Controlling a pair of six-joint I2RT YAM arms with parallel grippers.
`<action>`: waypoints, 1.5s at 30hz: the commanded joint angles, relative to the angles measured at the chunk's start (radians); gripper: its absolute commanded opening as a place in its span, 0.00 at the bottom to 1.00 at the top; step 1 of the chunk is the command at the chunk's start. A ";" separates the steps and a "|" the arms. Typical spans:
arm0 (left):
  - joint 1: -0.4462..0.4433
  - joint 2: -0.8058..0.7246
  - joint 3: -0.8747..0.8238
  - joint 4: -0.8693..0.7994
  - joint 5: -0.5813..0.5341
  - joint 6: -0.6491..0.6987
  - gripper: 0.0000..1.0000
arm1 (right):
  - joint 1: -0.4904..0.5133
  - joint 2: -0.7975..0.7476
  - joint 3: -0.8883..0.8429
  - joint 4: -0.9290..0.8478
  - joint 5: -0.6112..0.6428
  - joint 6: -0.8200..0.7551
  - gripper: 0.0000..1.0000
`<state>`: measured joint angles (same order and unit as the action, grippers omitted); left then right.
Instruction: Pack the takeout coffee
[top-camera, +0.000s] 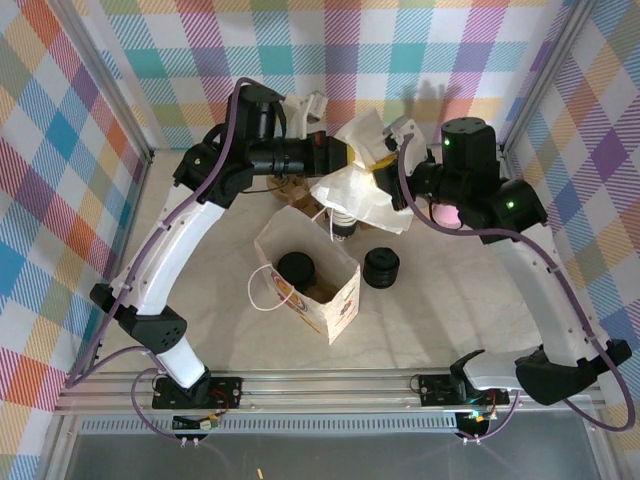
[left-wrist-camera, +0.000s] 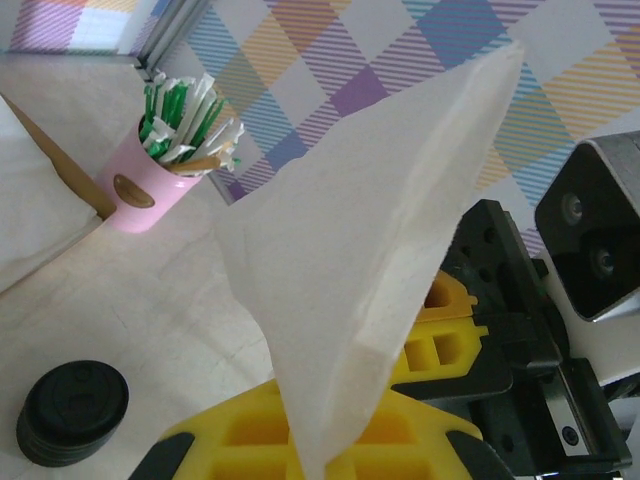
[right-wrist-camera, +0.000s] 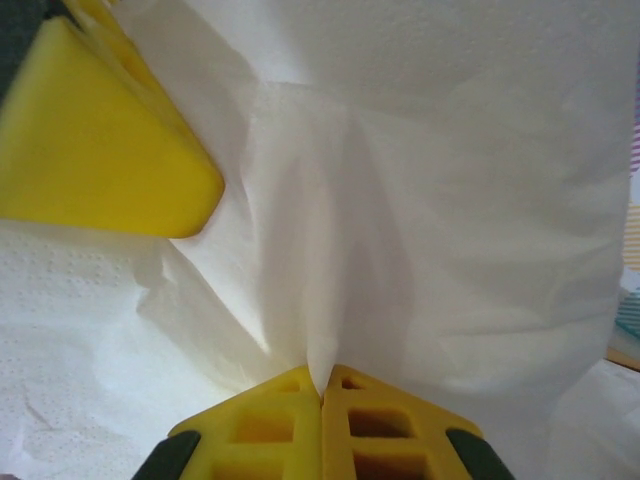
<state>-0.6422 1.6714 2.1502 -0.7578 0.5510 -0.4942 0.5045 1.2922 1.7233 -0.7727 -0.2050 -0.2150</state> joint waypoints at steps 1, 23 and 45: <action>0.021 -0.050 -0.016 0.030 0.060 0.003 0.09 | -0.001 -0.057 -0.042 0.037 0.010 -0.051 0.01; 0.008 -0.087 0.227 -0.256 -0.305 0.650 0.63 | -0.001 -0.072 -0.057 -0.099 0.054 0.051 0.00; -0.234 0.096 0.320 -0.495 -0.301 0.978 0.61 | -0.002 -0.113 -0.105 -0.160 -0.031 -0.057 0.00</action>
<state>-0.8700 1.7885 2.4523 -1.2190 0.2070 0.4454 0.5041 1.2064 1.6192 -0.9230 -0.1928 -0.2306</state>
